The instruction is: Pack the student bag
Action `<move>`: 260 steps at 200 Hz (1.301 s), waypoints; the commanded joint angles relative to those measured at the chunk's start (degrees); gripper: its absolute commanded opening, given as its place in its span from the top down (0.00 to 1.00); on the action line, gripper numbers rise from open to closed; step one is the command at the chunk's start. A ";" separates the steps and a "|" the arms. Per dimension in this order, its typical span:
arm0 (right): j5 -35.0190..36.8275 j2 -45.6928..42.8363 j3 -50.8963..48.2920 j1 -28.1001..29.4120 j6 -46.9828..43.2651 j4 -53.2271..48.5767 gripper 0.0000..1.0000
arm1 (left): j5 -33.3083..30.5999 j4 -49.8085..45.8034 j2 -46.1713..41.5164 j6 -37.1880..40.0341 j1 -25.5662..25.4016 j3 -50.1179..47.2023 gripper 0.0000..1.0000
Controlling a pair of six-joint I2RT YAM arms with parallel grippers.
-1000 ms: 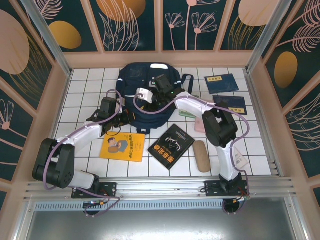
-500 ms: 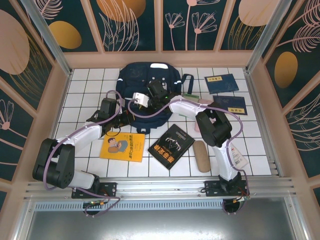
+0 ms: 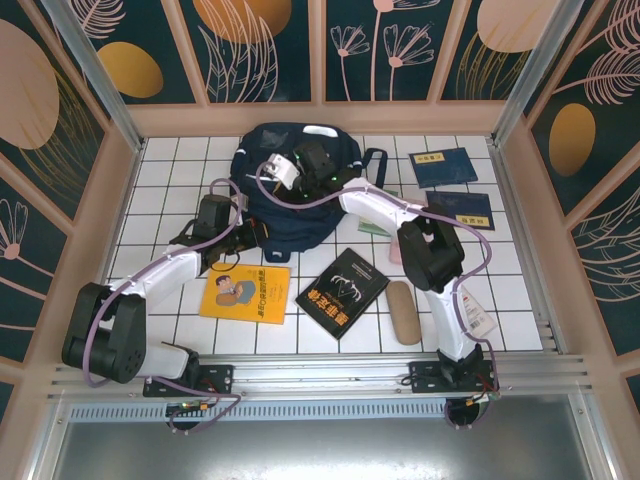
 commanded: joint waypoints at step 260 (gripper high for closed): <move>-8.43 11.50 24.75 -0.77 31.60 -10.86 1.00 | 0.10 3.32 5.26 -2.77 -13.07 7.70 0.98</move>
